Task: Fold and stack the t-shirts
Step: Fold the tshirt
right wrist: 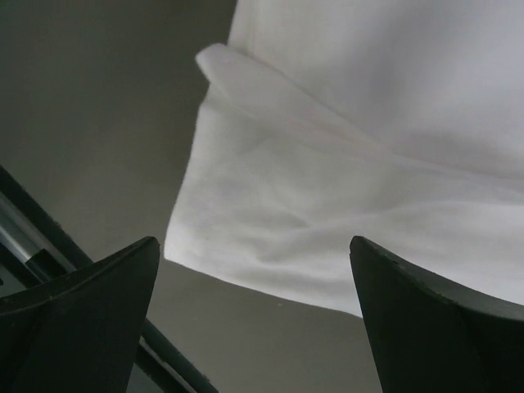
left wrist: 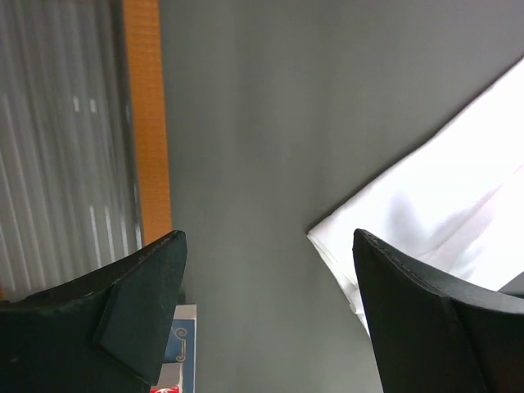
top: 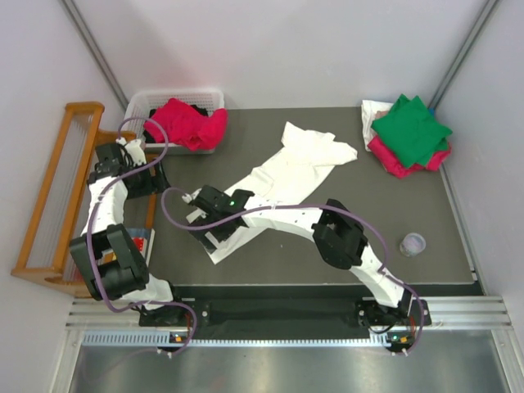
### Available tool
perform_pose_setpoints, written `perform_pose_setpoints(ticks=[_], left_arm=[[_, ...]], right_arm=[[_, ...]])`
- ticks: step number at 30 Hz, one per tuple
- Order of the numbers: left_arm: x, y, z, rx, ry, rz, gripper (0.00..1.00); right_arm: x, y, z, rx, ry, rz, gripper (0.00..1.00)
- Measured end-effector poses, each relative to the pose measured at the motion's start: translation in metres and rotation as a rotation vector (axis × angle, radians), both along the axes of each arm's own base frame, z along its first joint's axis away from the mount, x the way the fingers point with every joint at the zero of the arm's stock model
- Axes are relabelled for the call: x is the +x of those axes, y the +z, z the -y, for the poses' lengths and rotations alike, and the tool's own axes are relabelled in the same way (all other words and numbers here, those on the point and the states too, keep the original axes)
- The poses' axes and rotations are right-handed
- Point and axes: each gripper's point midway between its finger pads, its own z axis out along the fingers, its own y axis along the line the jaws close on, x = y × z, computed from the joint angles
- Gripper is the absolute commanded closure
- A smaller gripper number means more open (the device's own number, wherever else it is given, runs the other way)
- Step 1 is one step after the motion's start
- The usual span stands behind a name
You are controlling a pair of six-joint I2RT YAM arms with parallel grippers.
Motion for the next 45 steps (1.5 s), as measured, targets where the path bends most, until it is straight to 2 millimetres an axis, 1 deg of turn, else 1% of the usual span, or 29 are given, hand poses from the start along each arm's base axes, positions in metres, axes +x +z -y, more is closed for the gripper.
perform_pose_setpoints(ticks=[4, 7, 9, 13, 14, 16, 19, 22, 23, 25, 26, 28, 29, 31, 32, 35, 37, 42, 45], left_arm=[[-0.001, 0.0, -0.004, 0.0, 0.016, -0.001, 0.13], [-0.001, 0.0, -0.004, 0.0, 0.015, -0.001, 0.13], [-0.001, 0.0, -0.004, 0.001, 0.015, -0.001, 0.13], [-0.001, 0.0, -0.005, 0.001, 0.018, -0.001, 0.13], [-0.001, 0.0, -0.006, 0.001, 0.021, -0.001, 0.13], [-0.002, 0.0, -0.01, 0.0, 0.033, 0.0, 0.13], [-0.003, 0.001, -0.022, -0.001, 0.07, 0.004, 0.13], [-0.004, 0.002, -0.024, -0.027, 0.083, 0.01, 0.13], [-0.004, 0.002, -0.023, -0.029, 0.082, 0.01, 0.13], [-0.004, 0.002, -0.023, -0.031, 0.08, 0.011, 0.13], [-0.004, 0.002, -0.023, -0.032, 0.08, 0.012, 0.13], [-0.004, 0.002, -0.023, -0.034, 0.078, 0.012, 0.13], [-0.004, 0.002, -0.023, -0.034, 0.079, 0.012, 0.13], [-0.004, 0.002, -0.022, -0.036, 0.077, 0.013, 0.13], [-0.004, 0.002, -0.022, -0.037, 0.077, 0.013, 0.13], [-0.004, 0.003, -0.022, -0.041, 0.075, 0.015, 0.13], [-0.004, 0.003, -0.022, -0.043, 0.074, 0.017, 0.13], [-0.004, 0.003, -0.022, -0.048, 0.073, 0.018, 0.13], [-0.003, 0.004, -0.022, -0.051, 0.07, 0.018, 0.13]], right_arm=[[-0.011, 0.006, -0.011, 0.011, 0.032, 0.005, 0.0], [-0.01, 0.007, -0.019, 0.024, 0.038, 0.011, 0.0], [-0.009, 0.002, -0.022, 0.022, 0.039, 0.008, 0.0], [-0.013, -0.02, -0.021, -0.008, 0.048, -0.026, 0.0], [-0.013, -0.023, -0.021, -0.011, 0.049, -0.027, 0.0], [-0.014, -0.021, -0.024, 0.0, 0.055, -0.032, 0.0], [-0.015, -0.022, -0.024, -0.001, 0.057, -0.035, 0.0], [-0.015, -0.022, -0.024, -0.002, 0.058, -0.035, 0.0], [-0.015, -0.023, -0.024, -0.003, 0.057, -0.035, 0.06], [-0.014, -0.023, -0.024, -0.005, 0.058, -0.033, 0.12], [-0.013, -0.024, -0.024, -0.009, 0.057, -0.029, 0.18], [-0.011, -0.026, -0.023, -0.02, 0.052, -0.019, 0.22], [-0.009, -0.027, -0.022, -0.029, 0.049, -0.011, 0.26], [-0.007, -0.028, -0.02, -0.039, 0.044, 0.002, 0.29], [-0.006, -0.031, -0.019, -0.046, 0.042, 0.012, 0.33], [-0.003, -0.033, -0.015, -0.047, 0.036, 0.044, 0.36], [-0.002, -0.034, -0.013, -0.041, 0.033, 0.062, 0.36], [-0.004, -0.033, -0.007, 0.013, 0.024, 0.091, 0.28], [-0.013, -0.033, 0.012, 0.027, 0.017, 0.088, 0.23]])
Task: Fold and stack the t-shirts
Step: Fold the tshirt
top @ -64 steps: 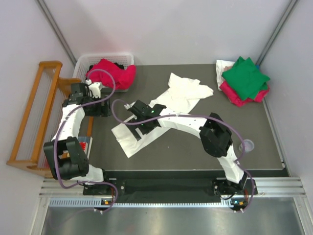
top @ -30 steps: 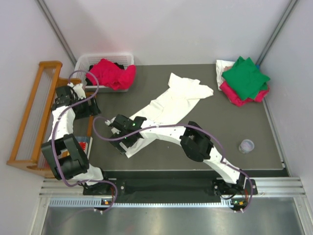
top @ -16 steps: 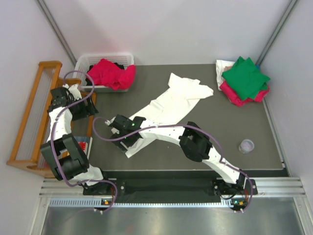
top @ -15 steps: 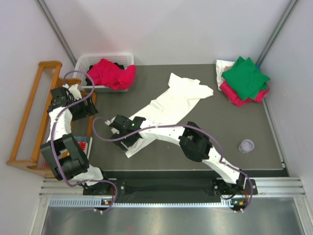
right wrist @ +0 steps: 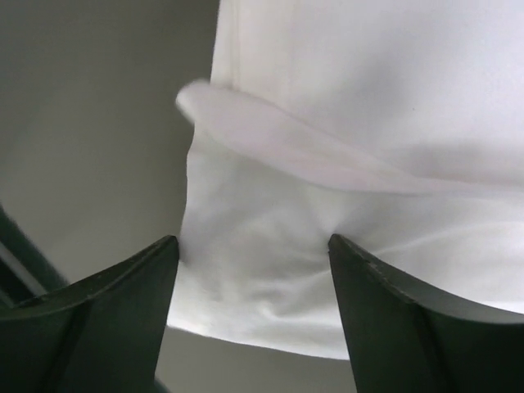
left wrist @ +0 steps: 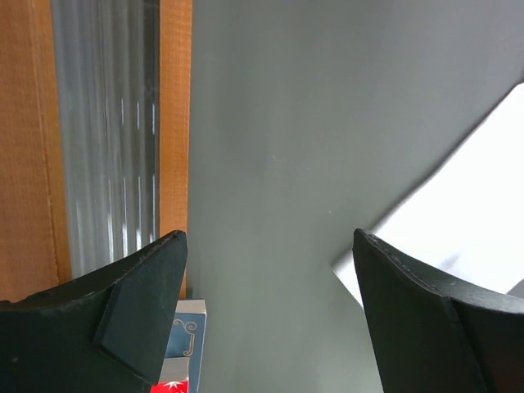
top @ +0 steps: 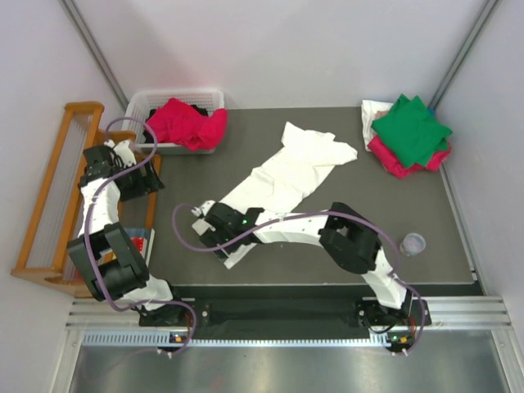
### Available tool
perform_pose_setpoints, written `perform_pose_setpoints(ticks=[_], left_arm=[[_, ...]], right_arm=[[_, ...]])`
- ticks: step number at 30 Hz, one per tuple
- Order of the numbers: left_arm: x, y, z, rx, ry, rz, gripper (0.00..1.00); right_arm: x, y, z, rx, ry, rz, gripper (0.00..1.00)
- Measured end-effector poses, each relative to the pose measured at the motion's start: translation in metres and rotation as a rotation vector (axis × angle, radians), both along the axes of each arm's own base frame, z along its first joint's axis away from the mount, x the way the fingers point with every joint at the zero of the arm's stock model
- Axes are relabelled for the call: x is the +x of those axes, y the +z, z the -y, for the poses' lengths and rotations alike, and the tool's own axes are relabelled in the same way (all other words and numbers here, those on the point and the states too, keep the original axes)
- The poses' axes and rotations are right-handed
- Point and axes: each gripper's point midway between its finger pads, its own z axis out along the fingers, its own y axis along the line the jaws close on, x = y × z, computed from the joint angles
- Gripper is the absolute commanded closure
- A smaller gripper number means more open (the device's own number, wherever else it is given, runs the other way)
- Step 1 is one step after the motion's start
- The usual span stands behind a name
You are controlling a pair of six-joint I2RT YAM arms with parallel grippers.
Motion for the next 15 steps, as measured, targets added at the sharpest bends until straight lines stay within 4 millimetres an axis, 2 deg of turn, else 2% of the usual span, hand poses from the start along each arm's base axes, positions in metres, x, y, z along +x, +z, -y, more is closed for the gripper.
perform_pose_setpoints(ticks=[4, 8, 11, 15], left_arm=[[0.004, 0.007, -0.002, 0.011, -0.005, 0.016, 0.13], [0.01, 0.016, -0.009, 0.027, 0.001, 0.039, 0.13], [0.01, 0.017, -0.01, 0.027, 0.002, 0.044, 0.13], [0.011, 0.016, -0.009, 0.018, -0.003, 0.042, 0.13]], right_arm=[[-0.024, 0.0, 0.048, -0.02, -0.024, -0.043, 0.21], [-0.044, 0.0, 0.085, -0.031, -0.055, -0.083, 0.19], [-0.054, 0.001, 0.105, -0.044, -0.077, -0.107, 0.17], [-0.06, 0.002, 0.114, -0.071, -0.088, -0.121, 0.16]])
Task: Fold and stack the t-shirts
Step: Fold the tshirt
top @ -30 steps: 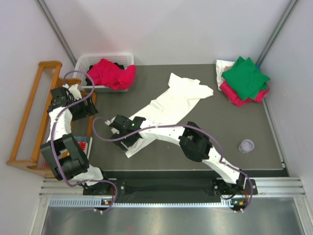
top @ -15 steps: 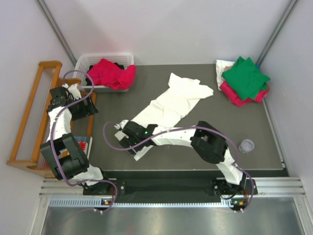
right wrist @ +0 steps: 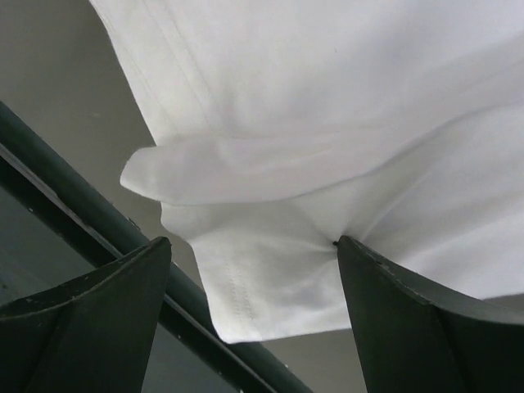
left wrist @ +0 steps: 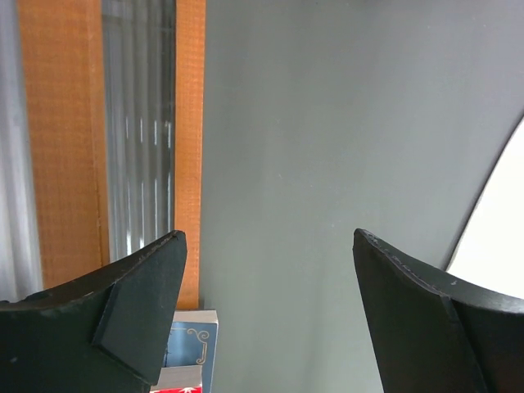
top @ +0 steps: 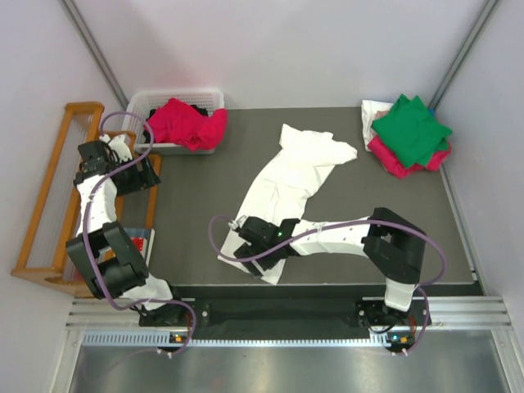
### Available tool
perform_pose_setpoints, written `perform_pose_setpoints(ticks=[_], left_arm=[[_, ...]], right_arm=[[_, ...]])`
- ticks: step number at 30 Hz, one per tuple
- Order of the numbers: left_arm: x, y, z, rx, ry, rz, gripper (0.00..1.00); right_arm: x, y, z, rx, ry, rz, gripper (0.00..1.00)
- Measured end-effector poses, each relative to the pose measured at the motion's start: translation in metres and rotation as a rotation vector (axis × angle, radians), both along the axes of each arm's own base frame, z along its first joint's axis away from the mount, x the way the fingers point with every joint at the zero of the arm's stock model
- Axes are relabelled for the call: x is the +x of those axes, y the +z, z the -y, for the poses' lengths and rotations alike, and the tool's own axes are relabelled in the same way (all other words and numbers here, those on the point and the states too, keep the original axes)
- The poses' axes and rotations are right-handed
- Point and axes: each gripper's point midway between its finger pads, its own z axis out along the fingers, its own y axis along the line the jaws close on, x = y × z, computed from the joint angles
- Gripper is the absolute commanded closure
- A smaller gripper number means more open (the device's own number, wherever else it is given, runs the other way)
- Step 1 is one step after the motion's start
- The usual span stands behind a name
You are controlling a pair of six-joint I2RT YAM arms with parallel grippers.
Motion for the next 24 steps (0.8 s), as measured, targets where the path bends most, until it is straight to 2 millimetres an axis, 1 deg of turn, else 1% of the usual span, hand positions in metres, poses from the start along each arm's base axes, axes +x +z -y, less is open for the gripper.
perform_pose_setpoints(ticks=[4, 6, 11, 13, 16, 22, 24], left_arm=[[0.0, 0.0, 0.001, -0.005, -0.006, 0.0, 0.13], [0.0, 0.0, 0.002, -0.007, -0.008, 0.0, 0.13], [-0.001, 0.0, 0.002, -0.006, -0.013, -0.001, 0.13], [-0.001, 0.0, 0.003, -0.007, -0.016, 0.0, 0.13], [0.0, 0.001, 0.004, -0.012, -0.021, 0.004, 0.13], [0.0, 0.002, 0.006, -0.02, -0.033, 0.01, 0.13], [-0.001, 0.001, 0.006, -0.016, -0.037, 0.01, 0.13]], right_arm=[[-0.012, -0.001, 0.016, -0.107, 0.014, -0.024, 0.12], [-0.021, -0.002, 0.02, -0.158, 0.035, -0.033, 0.12], [-0.045, -0.003, 0.015, -0.221, 0.104, -0.04, 0.11], [-0.05, -0.004, 0.014, -0.239, 0.116, -0.043, 0.1], [-0.047, -0.003, 0.005, -0.251, 0.12, -0.036, 0.09], [-0.028, 0.002, -0.033, -0.223, 0.136, 0.008, 0.09], [-0.022, 0.002, -0.04, -0.216, 0.139, 0.015, 0.09]])
